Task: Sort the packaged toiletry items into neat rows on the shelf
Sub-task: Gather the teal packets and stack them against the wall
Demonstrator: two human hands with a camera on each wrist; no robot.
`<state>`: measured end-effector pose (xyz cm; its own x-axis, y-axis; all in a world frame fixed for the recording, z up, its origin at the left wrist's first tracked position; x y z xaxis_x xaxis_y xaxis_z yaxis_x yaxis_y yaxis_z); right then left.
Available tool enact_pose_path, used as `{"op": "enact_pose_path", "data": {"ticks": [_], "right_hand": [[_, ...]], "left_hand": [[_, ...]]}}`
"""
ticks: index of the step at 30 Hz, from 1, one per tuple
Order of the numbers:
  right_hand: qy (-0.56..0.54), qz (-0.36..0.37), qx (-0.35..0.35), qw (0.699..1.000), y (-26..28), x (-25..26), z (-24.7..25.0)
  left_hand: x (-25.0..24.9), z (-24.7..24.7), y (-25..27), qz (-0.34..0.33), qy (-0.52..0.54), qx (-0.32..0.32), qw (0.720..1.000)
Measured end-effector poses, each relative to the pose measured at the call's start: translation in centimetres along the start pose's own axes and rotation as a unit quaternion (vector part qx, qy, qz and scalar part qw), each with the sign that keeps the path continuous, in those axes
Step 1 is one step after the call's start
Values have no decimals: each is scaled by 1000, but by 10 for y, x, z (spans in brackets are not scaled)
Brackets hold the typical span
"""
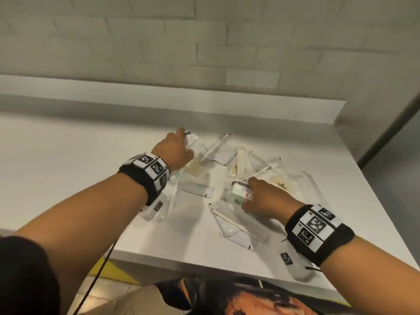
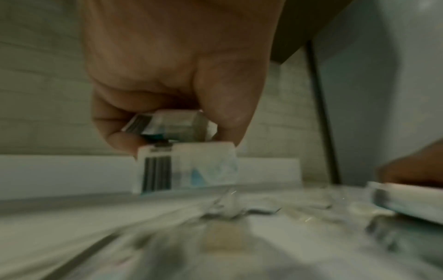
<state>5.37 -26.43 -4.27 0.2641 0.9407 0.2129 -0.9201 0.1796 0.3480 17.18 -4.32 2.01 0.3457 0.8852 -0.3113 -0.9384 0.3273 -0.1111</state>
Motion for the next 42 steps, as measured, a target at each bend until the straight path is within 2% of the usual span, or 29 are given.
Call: {"op": "enact_pose_path", "data": {"ticks": [2, 4, 7, 9, 12, 15, 18, 20, 23, 26, 29, 31, 34, 36, 39, 42], "right_hand": [[27, -7, 1, 1000, -4, 7, -5], [52, -21, 10, 998, -6, 10, -3], [87, -45, 50, 994, -8, 13, 1], [42, -65, 66, 995, -7, 17, 14], [-53, -68, 28, 996, -6, 35, 47], [-124, -48, -16, 991, -7, 70, 67], [-129, 7, 2, 992, -15, 127, 54], [-111, 36, 25, 993, -24, 165, 36], [-107, 64, 53, 991, -40, 224, 8], [-94, 112, 77, 986, -39, 280, -18], [-17, 143, 75, 987, -19, 312, -46], [36, 151, 75, 985, -10, 313, -60], [42, 136, 51, 989, -18, 292, -52], [43, 86, 38, 995, -33, 266, -40], [100, 0, 45, 994, -55, 224, -23], [137, -16, 2, 991, -71, 206, -5]], "left_hand": [[38, -10, 1, 47, -34, 64, 996], [59, -24, 7, 59, -45, 114, 991], [72, -40, 10, 42, -48, 172, 983], [71, -43, 6, 17, -56, 191, 980], [70, -40, 1, -7, -6, 181, 983], [78, -20, -7, -16, 87, 128, 988], [104, 21, -18, -28, 107, 63, 992], [127, 43, -22, -28, 72, 50, 996], [172, 51, -21, -16, -7, 87, 996], [208, 35, -15, -7, -55, 139, 989], [223, 14, -9, -16, -67, 162, 984], [224, 6, -9, -34, -70, 159, 984], [217, 1, -15, -65, -72, 157, 983], [206, -3, -18, -92, -76, 162, 980], [180, -11, -24, -136, -77, 168, 973], [145, -23, -26, -182, -69, 181, 964]]}}
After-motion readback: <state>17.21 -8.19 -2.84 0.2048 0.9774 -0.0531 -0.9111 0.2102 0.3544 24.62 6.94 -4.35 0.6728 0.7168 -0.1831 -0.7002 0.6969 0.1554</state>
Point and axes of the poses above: each hand's wrist, its own y-axis away from the middle knuckle, its own z-axis out of the back of the hand, x = y × z, the point moved 8 cm from there along -y, towards the middle knuckle, and after that the axes turned 11 degrees about -z, right-handed, at the moved point
